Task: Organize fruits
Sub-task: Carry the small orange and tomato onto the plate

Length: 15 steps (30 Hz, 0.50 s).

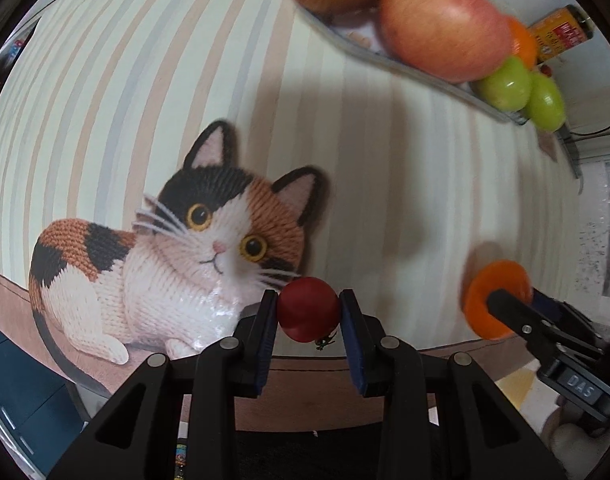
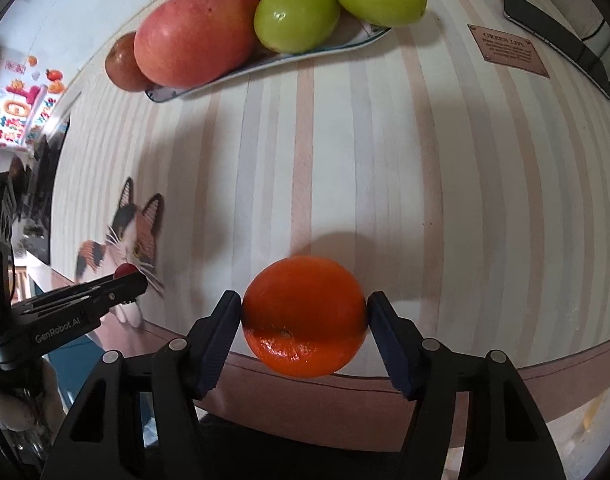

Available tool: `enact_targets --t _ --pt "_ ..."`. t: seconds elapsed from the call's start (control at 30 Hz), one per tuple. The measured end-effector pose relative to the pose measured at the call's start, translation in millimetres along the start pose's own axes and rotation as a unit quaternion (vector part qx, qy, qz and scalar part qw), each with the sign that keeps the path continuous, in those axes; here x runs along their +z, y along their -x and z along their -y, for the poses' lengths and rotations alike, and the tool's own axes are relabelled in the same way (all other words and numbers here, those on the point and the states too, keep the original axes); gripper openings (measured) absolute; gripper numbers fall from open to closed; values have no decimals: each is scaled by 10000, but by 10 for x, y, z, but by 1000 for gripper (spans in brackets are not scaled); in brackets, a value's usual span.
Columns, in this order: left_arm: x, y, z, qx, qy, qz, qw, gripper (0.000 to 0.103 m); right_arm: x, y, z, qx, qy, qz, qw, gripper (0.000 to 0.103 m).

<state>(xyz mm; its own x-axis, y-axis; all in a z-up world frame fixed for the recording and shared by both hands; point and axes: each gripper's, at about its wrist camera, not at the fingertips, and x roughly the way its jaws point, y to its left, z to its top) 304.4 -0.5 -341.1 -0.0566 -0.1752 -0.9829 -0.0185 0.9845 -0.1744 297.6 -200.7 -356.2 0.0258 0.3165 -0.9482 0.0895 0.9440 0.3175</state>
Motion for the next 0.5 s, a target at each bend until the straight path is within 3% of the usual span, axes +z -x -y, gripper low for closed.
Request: enact_targets --t 0.13,0.3,0.37,0.5 --pt "178 363 103 -449 22 209 9988 28 149 222 -7 267 -137 202 9993 68" --pt "593 913 205 -897 -2 656 9938 28 620 700 -114 629 -170 702 9954 68" --pt "805 1104 173 -920 -122 800 9925 28 871 879 -171 693 -121 915 9933 68" --pt "1000 1085 -61 -672 -99 839 9942 28 1254 1143 -250 647 28 1230 9903 68"
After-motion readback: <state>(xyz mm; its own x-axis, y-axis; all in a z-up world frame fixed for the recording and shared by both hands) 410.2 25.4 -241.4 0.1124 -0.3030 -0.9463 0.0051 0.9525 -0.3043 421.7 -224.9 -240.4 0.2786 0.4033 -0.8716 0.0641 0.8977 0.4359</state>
